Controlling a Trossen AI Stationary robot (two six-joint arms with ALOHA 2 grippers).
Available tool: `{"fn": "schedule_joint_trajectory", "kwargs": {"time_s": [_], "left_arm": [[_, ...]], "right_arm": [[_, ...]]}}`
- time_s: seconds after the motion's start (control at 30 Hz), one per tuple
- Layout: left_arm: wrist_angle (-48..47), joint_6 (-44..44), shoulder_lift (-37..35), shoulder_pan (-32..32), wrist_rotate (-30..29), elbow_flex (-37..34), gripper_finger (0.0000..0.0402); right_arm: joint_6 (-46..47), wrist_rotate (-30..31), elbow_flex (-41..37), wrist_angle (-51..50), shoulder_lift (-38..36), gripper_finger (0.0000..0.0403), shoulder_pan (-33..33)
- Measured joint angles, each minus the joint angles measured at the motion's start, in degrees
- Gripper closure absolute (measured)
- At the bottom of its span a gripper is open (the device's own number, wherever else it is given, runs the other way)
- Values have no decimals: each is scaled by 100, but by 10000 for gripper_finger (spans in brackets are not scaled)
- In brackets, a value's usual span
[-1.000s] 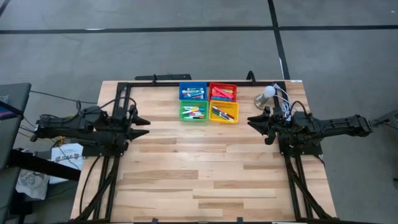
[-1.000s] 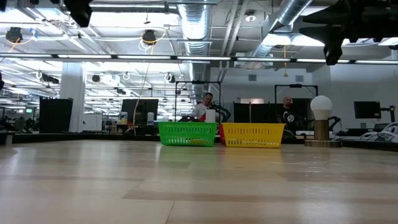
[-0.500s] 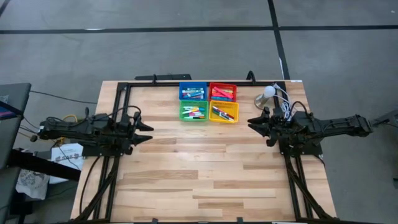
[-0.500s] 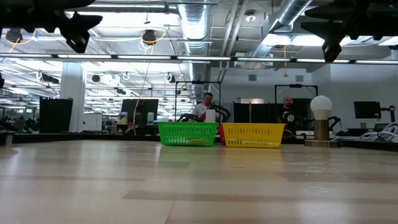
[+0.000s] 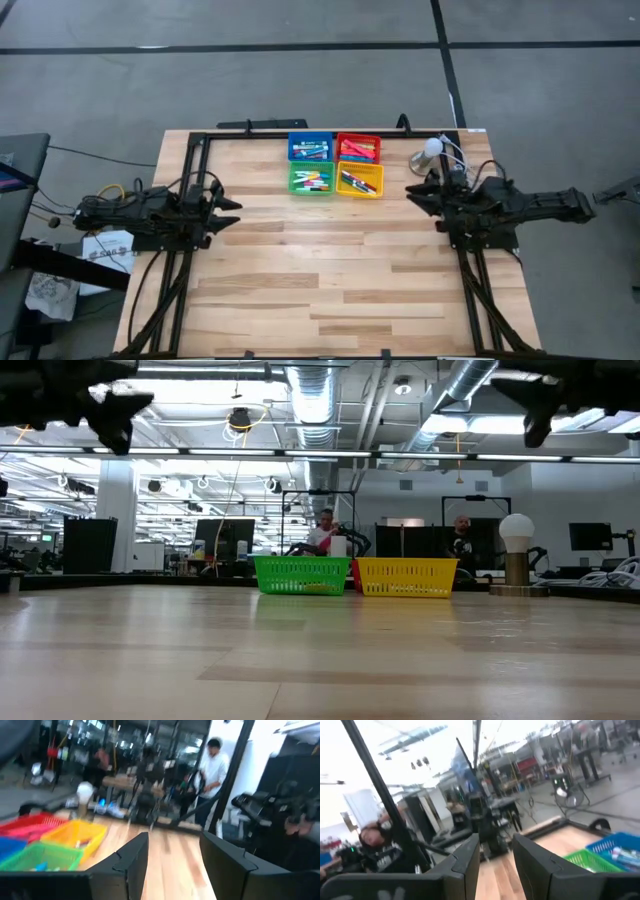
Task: Pick & Place Markers
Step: Return to Home Position
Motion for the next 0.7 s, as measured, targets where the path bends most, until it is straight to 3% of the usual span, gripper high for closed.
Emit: {"fn": "schedule_joint_trajectory", "kwargs": {"time_s": [0.3, 0.63, 0.7], "left_arm": [[-241, -151, -1, 1, -88, 3, 224], [143, -167, -1, 0, -156, -613, 224], [91, -183, 24, 2, -248, -625, 224]], "right_arm": [[76, -112, -72, -931, -1418, 294, 50], [112, 28, -1171, 215, -1370, 294, 33], [127, 28, -1232, 57, -1363, 294, 4]]}}
